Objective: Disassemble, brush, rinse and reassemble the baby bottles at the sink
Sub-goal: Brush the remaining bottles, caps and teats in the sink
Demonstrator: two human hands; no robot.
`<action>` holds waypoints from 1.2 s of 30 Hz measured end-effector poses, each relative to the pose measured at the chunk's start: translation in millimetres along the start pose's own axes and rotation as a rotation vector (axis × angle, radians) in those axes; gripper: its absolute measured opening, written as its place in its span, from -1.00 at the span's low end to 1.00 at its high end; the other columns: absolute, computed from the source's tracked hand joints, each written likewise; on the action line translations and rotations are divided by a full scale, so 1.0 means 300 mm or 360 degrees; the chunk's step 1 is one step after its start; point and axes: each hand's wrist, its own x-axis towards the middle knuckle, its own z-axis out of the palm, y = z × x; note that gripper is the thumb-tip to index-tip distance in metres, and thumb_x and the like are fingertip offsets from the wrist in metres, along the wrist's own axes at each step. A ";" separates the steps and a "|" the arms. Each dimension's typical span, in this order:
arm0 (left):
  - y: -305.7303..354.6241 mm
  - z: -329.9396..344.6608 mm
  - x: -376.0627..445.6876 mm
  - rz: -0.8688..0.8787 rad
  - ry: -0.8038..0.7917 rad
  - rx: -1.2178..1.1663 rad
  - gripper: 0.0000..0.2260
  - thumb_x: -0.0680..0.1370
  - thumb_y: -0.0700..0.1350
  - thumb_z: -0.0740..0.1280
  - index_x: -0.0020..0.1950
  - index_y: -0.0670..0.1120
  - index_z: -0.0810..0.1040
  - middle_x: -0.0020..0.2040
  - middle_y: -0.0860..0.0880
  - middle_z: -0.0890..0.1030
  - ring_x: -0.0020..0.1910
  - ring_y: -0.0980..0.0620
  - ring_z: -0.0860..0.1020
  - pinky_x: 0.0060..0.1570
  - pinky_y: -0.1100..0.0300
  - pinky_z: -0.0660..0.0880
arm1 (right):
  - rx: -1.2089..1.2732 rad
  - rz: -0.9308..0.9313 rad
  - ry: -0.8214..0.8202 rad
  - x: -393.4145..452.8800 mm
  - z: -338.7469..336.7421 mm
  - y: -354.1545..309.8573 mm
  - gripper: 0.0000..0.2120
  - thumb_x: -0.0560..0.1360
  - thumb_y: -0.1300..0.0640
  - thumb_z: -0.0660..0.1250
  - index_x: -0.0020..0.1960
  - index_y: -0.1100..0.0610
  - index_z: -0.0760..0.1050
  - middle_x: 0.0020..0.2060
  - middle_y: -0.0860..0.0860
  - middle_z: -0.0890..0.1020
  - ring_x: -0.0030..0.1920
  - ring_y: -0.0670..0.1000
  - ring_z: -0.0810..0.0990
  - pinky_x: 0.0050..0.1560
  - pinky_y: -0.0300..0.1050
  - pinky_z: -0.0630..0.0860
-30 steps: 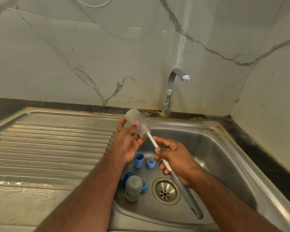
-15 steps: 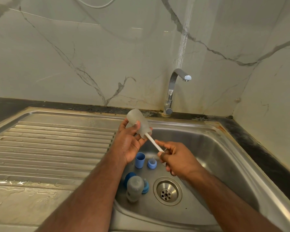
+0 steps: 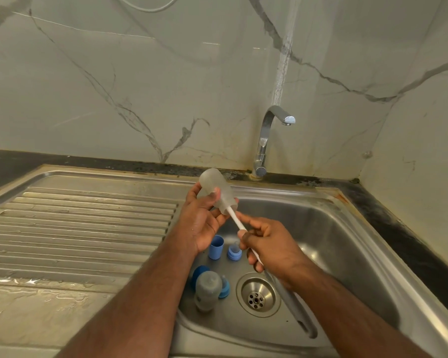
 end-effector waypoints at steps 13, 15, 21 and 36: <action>0.012 -0.012 0.011 0.0041 0.0111 -0.0076 -0.40 0.53 -0.27 0.41 0.50 0.06 0.32 0.36 -0.29 0.48 0.19 -0.35 0.63 0.08 -0.19 0.64 | -0.0968 -0.0252 0.0187 0.018 -0.039 0.021 -0.54 0.64 0.10 0.24 0.50 -0.20 0.33 0.09 -0.07 0.63 -0.08 -0.08 0.59 -0.03 -0.15 0.58; 0.012 -0.009 0.014 0.0076 0.0132 -0.0051 -0.41 0.53 -0.26 0.41 0.49 0.07 0.32 0.35 -0.28 0.50 0.19 -0.33 0.63 0.10 -0.19 0.63 | -0.1228 -0.0343 0.0282 0.016 -0.031 0.017 -0.49 0.67 0.07 0.18 0.57 -0.20 0.18 0.06 -0.04 0.54 -0.06 -0.06 0.53 -0.03 -0.14 0.52; 0.027 -0.008 0.004 0.0146 0.0193 -0.0016 -0.43 0.57 -0.30 0.38 0.50 0.08 0.31 0.34 -0.23 0.47 0.22 -0.32 0.60 -0.05 -0.10 0.69 | -0.1240 -0.0268 0.0127 0.015 0.007 0.018 -0.49 0.66 0.09 0.18 0.57 -0.15 0.20 0.13 -0.03 0.56 -0.02 -0.02 0.55 -0.14 -0.25 0.43; 0.025 -0.006 -0.005 0.0101 0.0103 -0.0033 -0.34 0.45 -0.25 0.45 0.50 0.07 0.33 0.34 -0.25 0.49 0.18 -0.33 0.63 -0.01 -0.12 0.68 | -0.0484 -0.0159 0.0081 -0.001 -0.029 0.008 -0.58 0.64 0.11 0.26 0.47 -0.16 0.41 -0.16 -0.20 0.58 -0.30 -0.19 0.50 -0.25 -0.35 0.39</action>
